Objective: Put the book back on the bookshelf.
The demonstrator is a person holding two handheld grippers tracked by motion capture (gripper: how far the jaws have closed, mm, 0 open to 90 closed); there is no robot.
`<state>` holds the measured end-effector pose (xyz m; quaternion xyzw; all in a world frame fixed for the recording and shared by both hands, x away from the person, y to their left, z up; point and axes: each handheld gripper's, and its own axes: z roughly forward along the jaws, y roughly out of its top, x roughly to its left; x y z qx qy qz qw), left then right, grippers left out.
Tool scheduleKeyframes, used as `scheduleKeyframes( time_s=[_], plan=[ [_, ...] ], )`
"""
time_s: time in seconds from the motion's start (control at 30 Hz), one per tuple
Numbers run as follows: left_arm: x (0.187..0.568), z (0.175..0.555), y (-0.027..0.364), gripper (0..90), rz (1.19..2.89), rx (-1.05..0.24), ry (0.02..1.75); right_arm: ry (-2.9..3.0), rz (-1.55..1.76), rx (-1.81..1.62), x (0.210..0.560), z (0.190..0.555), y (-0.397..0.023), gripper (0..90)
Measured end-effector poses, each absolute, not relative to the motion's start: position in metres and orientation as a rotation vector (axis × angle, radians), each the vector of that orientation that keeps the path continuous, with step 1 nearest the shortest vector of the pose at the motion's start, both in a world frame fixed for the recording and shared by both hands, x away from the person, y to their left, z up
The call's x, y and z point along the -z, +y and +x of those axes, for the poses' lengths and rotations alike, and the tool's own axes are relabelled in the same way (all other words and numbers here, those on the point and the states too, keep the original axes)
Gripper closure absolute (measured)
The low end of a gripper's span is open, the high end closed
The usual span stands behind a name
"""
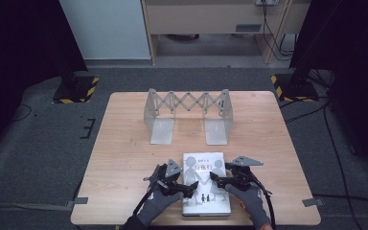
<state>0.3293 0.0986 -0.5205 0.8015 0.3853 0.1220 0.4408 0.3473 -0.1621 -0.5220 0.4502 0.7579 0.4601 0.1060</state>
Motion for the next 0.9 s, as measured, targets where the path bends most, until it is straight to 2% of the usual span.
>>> scheduleKeyframes(
  time_s=[0.43, 0.9],
  plan=[
    [0.519, 0.327, 0.097, 4.2, 1.99, -0.287, 0.95, 2.244, 1.354, -1.396, 0.526, 0.351, -0.16, 17.9],
    [0.518, 0.326, 0.1, 5.8, 1.965, -0.289, 0.919, 2.2, 1.274, -1.383, 0.513, 0.346, -0.158, 20.4]
  ],
)
